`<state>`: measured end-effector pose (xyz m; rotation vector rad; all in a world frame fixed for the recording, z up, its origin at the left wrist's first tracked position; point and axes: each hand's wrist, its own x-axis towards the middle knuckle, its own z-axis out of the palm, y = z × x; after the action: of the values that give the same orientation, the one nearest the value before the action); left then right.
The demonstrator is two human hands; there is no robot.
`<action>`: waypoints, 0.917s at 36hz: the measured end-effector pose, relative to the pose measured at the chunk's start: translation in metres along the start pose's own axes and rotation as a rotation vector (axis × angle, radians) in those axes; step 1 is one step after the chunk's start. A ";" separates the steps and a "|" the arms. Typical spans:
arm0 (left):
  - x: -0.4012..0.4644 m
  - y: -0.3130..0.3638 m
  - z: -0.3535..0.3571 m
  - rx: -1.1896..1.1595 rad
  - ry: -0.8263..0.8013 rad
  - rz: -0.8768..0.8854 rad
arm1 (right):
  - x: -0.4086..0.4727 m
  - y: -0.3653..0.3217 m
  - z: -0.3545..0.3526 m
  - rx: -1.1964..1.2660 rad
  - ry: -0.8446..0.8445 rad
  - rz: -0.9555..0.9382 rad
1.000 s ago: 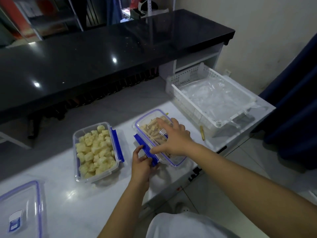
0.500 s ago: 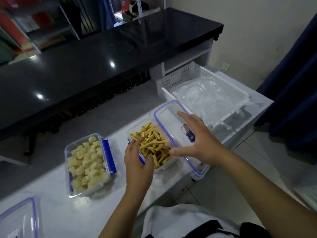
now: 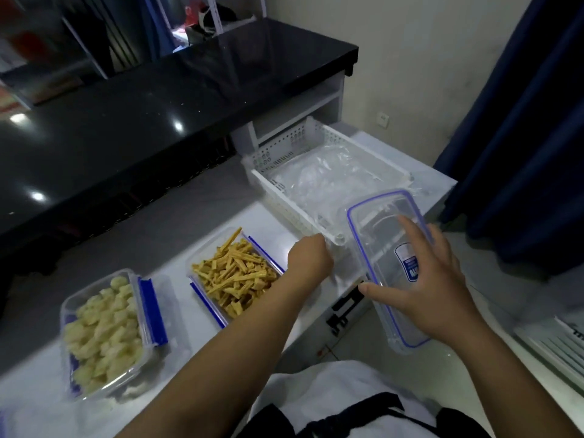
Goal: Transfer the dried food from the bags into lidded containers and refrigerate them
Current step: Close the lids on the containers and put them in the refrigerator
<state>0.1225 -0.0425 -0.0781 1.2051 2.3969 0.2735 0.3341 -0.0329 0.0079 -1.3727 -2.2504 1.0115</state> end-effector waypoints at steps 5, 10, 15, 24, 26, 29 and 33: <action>0.010 0.000 0.016 0.036 0.051 -0.032 | 0.000 0.007 -0.015 0.049 -0.009 0.015; -0.008 0.002 0.017 0.039 0.047 -0.048 | 0.008 0.013 -0.021 0.048 -0.058 0.004; -0.055 -0.004 0.007 -0.037 0.045 -0.059 | 0.023 0.016 -0.018 0.074 -0.108 -0.070; -0.156 -0.061 -0.041 -0.362 0.345 -0.308 | 0.052 -0.011 0.001 0.045 -0.284 -0.300; -0.154 -0.073 -0.055 -0.349 0.360 -0.361 | 0.054 -0.018 0.006 0.058 -0.295 -0.305; -0.148 -0.085 -0.066 -0.294 0.361 -0.437 | 0.054 -0.025 0.017 0.049 -0.369 -0.382; -0.150 -0.097 -0.059 -0.401 0.368 -0.523 | 0.048 -0.037 0.031 0.011 -0.439 -0.443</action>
<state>0.1037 -0.2193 -0.0171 0.3503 2.6783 0.8107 0.2683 -0.0146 0.0081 -0.6302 -2.6810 1.2413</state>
